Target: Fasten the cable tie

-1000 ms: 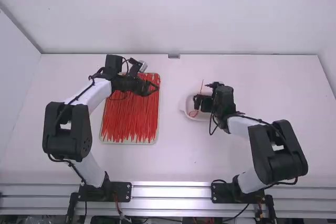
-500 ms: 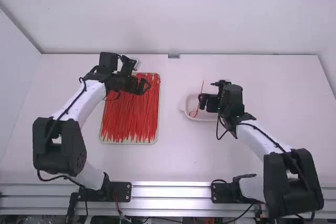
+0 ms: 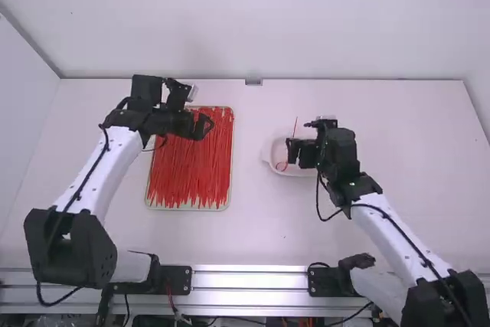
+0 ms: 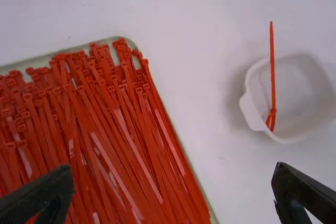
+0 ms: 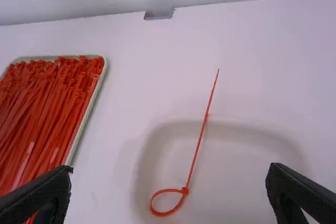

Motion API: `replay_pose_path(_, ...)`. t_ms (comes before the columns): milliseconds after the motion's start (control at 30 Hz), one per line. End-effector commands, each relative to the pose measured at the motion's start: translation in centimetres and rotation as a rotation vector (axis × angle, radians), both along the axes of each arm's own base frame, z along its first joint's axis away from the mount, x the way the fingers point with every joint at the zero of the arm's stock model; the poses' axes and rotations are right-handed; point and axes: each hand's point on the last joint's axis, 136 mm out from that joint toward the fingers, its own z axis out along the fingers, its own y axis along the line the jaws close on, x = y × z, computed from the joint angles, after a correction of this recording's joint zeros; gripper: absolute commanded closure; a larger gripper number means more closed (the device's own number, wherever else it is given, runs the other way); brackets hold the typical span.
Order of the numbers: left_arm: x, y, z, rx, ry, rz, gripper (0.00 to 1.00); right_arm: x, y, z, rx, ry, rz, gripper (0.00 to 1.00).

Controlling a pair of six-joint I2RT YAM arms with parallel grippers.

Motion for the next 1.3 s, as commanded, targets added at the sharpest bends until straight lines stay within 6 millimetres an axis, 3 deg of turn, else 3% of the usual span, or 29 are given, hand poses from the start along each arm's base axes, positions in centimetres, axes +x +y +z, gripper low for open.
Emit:
replay_pose_path(0,-0.6,-0.2,0.2,-0.003,-0.001,-0.005,0.01,-0.2,-0.4,0.6,-0.026,-0.026,-0.032,0.01)
replay_pose_path(200,-0.7,0.6,0.2,-0.001,0.0,0.032,0.02,-0.7,-0.6,0.3,-0.041,-0.022,-0.02,0.03)
replay_pose_path(333,-0.5,2.6,0.4,0.005,-0.025,0.123,0.06,-1.5,-2.4,-0.8,-0.081,-0.01,-0.038,0.07)
replay_pose_path(533,-0.8,3.7,0.8,0.012,-0.072,0.215,0.13,-2.6,-5.2,-1.8,-0.142,-0.027,-0.071,0.15)
replay_pose_path(900,-2.1,7.0,2.2,0.119,-0.278,0.362,0.33,-6.2,-11.7,-5.6,-0.226,-0.029,-0.222,0.37)
replay_pose_path(1067,-3.3,9.0,3.1,0.17,-0.4,0.463,0.45,-8.3,-11.7,-8.2,-0.226,-0.029,-0.222,0.49)
replay_pose_path(1267,-5.0,9.2,3.5,0.154,-0.503,0.485,0.57,-10.1,-11.7,-11.0,-0.226,-0.029,-0.222,0.62)
